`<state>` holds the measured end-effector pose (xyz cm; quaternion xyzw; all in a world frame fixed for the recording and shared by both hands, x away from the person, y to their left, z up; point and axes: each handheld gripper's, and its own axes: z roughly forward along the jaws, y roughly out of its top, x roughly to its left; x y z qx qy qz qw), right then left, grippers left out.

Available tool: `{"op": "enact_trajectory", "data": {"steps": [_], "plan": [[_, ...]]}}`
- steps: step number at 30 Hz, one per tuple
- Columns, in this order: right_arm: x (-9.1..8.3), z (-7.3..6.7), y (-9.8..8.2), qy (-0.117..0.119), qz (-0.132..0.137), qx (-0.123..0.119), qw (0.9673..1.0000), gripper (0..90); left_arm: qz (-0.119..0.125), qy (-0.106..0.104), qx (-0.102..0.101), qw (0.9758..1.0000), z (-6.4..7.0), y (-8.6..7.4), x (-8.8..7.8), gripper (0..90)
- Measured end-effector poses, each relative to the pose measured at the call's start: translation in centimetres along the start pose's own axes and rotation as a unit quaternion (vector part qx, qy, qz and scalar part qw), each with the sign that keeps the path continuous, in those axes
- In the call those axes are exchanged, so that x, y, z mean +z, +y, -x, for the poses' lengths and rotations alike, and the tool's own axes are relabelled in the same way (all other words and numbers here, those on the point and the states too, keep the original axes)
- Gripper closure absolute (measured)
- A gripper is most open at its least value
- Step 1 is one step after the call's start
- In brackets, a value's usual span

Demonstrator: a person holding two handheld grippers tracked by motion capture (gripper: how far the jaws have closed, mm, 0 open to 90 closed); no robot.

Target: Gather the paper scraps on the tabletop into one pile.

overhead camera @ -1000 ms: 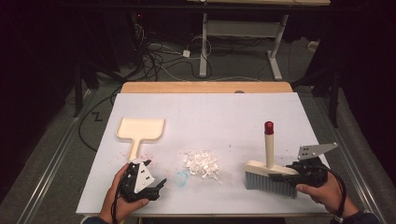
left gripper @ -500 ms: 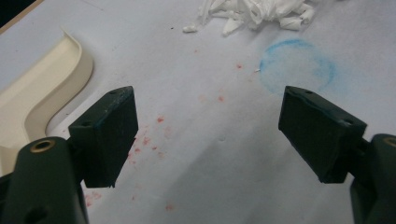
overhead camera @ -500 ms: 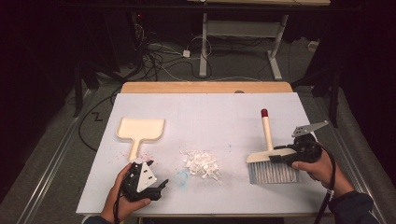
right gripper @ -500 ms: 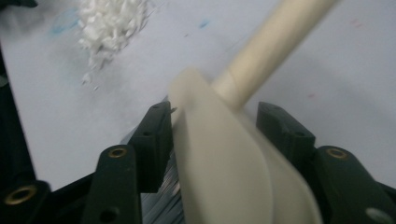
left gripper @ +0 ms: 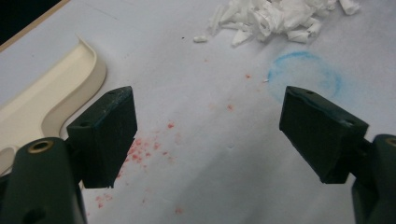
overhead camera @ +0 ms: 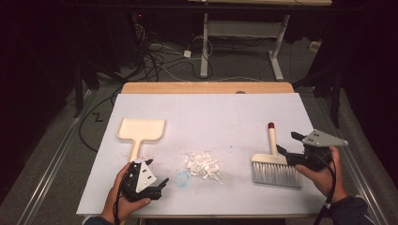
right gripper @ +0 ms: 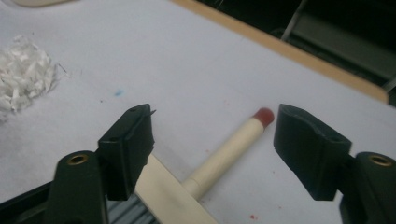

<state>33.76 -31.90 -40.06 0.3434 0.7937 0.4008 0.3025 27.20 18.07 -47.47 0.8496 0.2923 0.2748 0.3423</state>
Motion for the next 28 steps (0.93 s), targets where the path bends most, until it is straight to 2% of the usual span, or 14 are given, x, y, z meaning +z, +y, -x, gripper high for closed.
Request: {"op": "enact_trajectory", "data": {"steps": [4, 8, 11, 16, 26, 28], "plan": [[-1.4, -2.4, -1.0, 0.004, 0.053, 0.013, 0.9985, 25.4, 0.005, 0.007, 0.001, 1.0000, 0.1, -0.1, -0.3, 15.7], [-2.3, -4.7, -1.7, -0.009, 0.065, -0.019, 0.9977, 23.6, 0.006, 0.009, 0.001, 0.9999, 0.2, -0.3, -0.6, 15.7], [-2.4, -5.6, -2.0, -0.014, 0.065, -0.038, 0.9971, 22.8, 0.009, 0.009, 0.000, 0.9999, 0.3, -0.3, -0.6, 15.7], [-1.8, -5.8, -2.4, -0.018, 0.041, -0.050, 0.9977, 23.3, 0.003, 0.006, 0.004, 1.0000, 0.2, -0.2, -0.3, 15.7], [-1.7, -5.2, -2.7, -0.022, 0.037, -0.038, 0.9983, 23.3, -0.004, 0.002, 0.000, 1.0000, 0.2, -0.1, 0.2, 15.7], [-1.7, -5.1, -2.7, -0.017, 0.040, -0.034, 0.9985, 23.3, -0.005, 0.003, 0.000, 1.0000, 0.1, -0.1, 0.3, 15.7]]}}
